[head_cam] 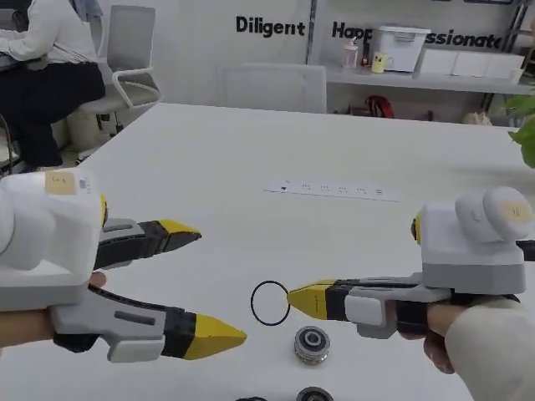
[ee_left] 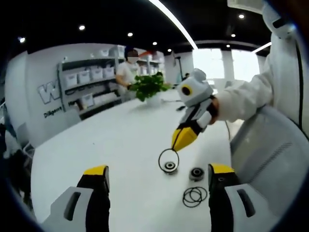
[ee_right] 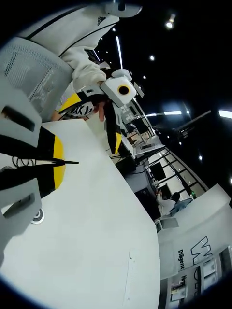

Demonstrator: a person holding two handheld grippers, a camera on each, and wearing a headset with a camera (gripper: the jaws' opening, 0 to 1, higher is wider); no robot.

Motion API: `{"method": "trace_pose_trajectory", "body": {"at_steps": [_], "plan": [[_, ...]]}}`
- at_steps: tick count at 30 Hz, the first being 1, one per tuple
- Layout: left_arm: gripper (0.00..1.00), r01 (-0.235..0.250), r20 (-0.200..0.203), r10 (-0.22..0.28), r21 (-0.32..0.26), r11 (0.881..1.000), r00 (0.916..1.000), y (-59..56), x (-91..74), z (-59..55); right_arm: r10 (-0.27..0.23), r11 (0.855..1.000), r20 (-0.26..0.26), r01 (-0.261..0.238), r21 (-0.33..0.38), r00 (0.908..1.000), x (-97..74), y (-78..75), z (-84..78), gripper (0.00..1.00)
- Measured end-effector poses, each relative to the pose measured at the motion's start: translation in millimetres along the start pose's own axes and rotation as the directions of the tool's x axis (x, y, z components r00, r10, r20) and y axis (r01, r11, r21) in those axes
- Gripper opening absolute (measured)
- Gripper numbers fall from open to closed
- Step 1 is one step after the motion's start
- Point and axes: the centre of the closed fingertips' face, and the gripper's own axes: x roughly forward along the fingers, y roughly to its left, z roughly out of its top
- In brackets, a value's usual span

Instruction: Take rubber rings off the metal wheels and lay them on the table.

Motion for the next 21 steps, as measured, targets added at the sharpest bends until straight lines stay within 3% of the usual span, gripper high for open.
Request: {"method": "trace_pose_trajectory", "body": {"at_steps": [8, 15, 21], "plan": [[0.97, -0.028, -0.015, 0.027, -0.014, 1.000, 0.9995, -3.9, -21.1, -7.0, 0.051, 0.999, -0.033, -0.051, -0.012, 0.9982, 7.4, 19.0, -7.0, 0.00], [1.00, -0.053, -0.014, 0.053, -0.035, 0.998, 0.9985, 0.5, -37.8, -12.0, 0.066, 0.998, -0.068, -0.067, -0.012, 0.9955, 10.8, 23.5, -16.1, 0.00], [1.00, -0.075, -0.029, 0.073, -0.076, 0.994, 0.9969, -3.3, -51.2, -29.7, 0.084, 0.996, -0.112, -0.085, -0.005, 0.9901, 15.2, 27.7, -27.7, 0.00]]}}
